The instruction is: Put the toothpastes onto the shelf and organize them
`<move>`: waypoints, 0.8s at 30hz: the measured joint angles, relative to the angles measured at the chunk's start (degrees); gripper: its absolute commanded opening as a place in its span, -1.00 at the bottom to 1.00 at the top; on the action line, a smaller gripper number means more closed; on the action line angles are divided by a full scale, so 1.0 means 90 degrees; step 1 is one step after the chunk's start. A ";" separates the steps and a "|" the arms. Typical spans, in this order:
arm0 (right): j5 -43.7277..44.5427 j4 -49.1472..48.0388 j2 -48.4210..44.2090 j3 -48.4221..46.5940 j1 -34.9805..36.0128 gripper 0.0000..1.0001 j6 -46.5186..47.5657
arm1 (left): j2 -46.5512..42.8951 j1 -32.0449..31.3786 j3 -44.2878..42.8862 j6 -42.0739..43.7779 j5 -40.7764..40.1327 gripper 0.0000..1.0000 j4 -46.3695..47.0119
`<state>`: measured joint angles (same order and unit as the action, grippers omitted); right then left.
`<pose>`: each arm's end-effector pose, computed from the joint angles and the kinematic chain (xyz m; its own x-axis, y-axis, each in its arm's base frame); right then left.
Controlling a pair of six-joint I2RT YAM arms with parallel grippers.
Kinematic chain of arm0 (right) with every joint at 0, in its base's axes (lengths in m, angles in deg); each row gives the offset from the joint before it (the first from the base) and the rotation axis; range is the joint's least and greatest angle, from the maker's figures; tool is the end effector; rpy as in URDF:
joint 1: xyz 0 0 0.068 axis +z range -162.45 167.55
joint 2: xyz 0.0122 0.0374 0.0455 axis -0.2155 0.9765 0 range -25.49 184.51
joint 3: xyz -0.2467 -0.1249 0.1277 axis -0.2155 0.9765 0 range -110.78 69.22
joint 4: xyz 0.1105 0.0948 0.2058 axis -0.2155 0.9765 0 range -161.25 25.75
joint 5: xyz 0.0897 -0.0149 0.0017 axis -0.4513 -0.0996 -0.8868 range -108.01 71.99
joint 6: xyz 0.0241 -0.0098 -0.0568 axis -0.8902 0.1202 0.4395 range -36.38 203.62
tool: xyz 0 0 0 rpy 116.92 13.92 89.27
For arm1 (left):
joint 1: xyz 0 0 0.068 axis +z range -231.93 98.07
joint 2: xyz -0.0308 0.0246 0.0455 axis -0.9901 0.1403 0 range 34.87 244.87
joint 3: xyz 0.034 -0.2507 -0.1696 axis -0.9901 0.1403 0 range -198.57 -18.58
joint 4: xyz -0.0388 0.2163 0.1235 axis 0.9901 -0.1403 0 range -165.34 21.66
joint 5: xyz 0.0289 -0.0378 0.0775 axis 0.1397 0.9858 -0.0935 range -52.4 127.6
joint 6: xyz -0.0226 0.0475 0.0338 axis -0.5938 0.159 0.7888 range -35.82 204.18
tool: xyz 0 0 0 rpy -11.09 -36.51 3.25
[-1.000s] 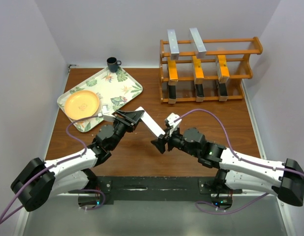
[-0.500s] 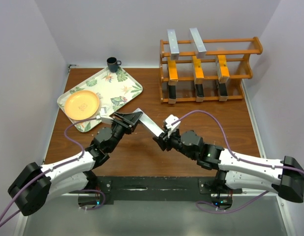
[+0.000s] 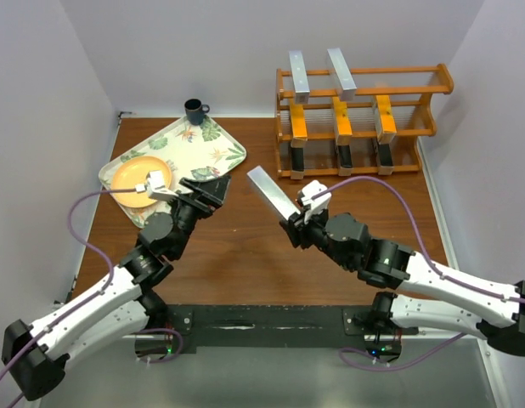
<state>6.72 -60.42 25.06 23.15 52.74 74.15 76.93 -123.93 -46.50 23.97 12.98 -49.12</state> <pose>0.0952 0.1582 0.3531 -0.2171 -0.1134 -0.9695 -0.6279 0.7767 0.0497 0.1315 -0.0918 0.3234 -0.2274 -0.8568 -0.4628 0.2061 0.4221 -0.8828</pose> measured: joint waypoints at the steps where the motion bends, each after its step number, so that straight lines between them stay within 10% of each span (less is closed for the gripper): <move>1: 0.0153 0.0223 -0.0015 -0.0197 -0.0007 -1.00 0.0078 | -0.0097 0.0005 -0.0194 0.0318 -0.0100 0.91 -0.0257; 13: 0.0423 0.1498 0.0510 -0.2446 -0.2664 -1.00 0.0908 | -0.0134 0.0070 -0.2135 0.4143 -0.0692 1.00 -0.2975; 24: -0.0092 0.1741 0.2271 -0.4974 -0.4488 -1.00 0.1654 | -0.0340 0.0100 -0.1532 0.5816 -0.0988 0.99 -0.3485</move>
<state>5.89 -44.75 45.49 -21.61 12.35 89.03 73.87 -123.04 -60.29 76.32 4.09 -80.48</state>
